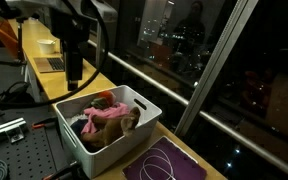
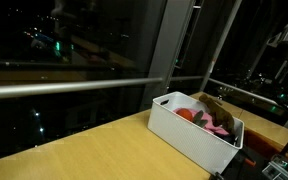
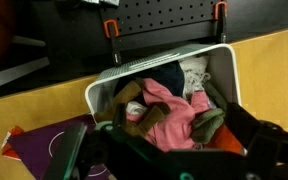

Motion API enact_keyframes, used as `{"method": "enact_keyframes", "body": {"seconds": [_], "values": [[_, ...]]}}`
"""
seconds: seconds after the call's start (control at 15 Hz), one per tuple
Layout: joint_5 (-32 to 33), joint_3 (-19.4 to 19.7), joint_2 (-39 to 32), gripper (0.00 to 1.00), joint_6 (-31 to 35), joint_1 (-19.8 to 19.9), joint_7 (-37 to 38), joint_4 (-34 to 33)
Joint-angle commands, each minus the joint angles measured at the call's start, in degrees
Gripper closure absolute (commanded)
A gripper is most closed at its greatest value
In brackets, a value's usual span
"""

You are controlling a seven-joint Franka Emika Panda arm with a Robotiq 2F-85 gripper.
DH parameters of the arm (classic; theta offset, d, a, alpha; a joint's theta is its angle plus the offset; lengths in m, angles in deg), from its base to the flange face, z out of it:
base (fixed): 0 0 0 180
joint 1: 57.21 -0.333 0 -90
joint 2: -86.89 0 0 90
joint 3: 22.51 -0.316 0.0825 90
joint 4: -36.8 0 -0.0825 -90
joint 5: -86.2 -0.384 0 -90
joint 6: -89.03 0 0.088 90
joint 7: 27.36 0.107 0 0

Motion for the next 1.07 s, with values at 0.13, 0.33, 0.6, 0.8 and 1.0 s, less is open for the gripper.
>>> {"method": "enact_keyframes", "body": {"seconds": [0.13, 0.33, 0.6, 0.8, 1.0], "values": [[-0.5, -2.7, -2.7, 0.0, -0.4, -0.8, -0.1, -3.5], [-0.3, -4.0, -5.4, 0.0, 0.2, -1.8, -0.2, -6.6], [-0.1, -4.6, -5.0, 0.0, 0.3, -1.9, -0.1, -6.5], [-0.1, -4.8, -6.0, 0.0, 0.3, -2.0, 0.0, -7.5], [-0.1, -4.8, -6.1, 0.0, 0.3, -2.0, 0.0, -7.6]]}}
